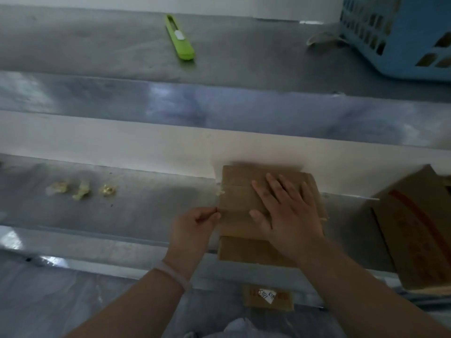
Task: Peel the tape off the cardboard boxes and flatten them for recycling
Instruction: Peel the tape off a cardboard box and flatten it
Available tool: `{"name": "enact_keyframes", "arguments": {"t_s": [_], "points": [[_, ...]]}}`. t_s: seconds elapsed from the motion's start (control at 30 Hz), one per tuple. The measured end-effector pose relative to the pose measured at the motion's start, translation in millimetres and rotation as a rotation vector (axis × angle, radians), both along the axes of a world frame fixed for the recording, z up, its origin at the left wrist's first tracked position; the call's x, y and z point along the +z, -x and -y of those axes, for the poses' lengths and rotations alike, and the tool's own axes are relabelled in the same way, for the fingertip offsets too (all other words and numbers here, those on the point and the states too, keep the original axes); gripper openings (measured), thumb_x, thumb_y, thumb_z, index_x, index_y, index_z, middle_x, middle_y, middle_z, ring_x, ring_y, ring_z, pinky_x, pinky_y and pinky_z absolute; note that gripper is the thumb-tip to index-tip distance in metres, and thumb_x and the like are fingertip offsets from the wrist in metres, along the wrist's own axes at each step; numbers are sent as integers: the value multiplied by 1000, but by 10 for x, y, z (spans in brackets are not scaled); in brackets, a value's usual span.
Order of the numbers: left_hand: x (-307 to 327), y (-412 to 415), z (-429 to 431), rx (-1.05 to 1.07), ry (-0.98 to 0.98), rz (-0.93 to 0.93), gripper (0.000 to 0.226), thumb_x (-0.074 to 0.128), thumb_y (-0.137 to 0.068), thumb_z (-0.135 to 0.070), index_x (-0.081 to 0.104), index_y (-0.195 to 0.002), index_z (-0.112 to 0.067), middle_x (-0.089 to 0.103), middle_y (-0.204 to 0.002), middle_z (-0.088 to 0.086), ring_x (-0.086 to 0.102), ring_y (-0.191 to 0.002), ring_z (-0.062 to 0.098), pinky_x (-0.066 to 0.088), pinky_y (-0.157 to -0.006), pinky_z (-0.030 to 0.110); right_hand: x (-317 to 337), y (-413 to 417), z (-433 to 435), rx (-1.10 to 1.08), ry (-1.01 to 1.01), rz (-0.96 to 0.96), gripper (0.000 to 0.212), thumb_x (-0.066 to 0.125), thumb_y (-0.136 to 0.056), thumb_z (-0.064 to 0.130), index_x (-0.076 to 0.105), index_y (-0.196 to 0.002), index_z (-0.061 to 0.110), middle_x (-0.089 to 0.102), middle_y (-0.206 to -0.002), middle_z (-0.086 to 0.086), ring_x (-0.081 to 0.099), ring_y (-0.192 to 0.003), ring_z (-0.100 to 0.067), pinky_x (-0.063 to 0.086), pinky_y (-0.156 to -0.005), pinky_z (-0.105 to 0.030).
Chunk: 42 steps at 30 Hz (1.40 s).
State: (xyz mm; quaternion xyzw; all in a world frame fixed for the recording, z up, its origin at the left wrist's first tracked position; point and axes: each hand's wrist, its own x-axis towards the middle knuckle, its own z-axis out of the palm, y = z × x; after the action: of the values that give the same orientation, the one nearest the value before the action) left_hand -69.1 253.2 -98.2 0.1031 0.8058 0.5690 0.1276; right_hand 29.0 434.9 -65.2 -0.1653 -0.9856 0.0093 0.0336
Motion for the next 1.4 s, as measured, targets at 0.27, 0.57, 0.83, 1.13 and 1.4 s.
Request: {"name": "enact_keyframes", "arguments": {"t_s": [0.27,0.57,0.83,1.13,1.4], "points": [[-31,2,11,-10,85,-76,17,76,-79,-22,65,-74,-35,66,-68,-20,60,-64,-11,40,-56,1,-35,13,4,-5,-40,24,68,13,-92,67,19,-151,36,24,-159,-1,21,-146,-26,15,-116,-57],[-116,72,53,-91,141,-158,22,70,-84,-19,58,-72,-33,69,-73,-4,65,-71,12,50,-65,23,-28,-6,-1,7,-49,17,67,16,-93,67,29,-150,34,32,-157,-2,27,-144,-26,20,-115,-57],[100,202,6,-222,-261,219,60,52,-79,-58,44,-135,-38,55,-120,-20,57,-106,2,52,-86,25,-100,-266,145,81,-51,-234,61,36,-92,64,48,-142,32,43,-150,-3,38,-140,-28,26,-112,-59],[290,302,-111,-307,-217,138,36,62,-90,-10,53,-112,-37,58,-118,-5,55,-114,14,52,-92,33,70,-399,-57,0,287,-528,41,50,-95,35,56,-134,24,50,-141,6,42,-131,-12,36,-110,-44],[349,359,-30,-369,-166,139,41,70,-84,-12,57,-115,-35,62,-119,-8,58,-113,8,52,-94,37,103,-351,-373,-419,866,-333,64,48,-93,52,15,-147,51,36,-148,9,44,-113,-7,43,-89,-27]]}}
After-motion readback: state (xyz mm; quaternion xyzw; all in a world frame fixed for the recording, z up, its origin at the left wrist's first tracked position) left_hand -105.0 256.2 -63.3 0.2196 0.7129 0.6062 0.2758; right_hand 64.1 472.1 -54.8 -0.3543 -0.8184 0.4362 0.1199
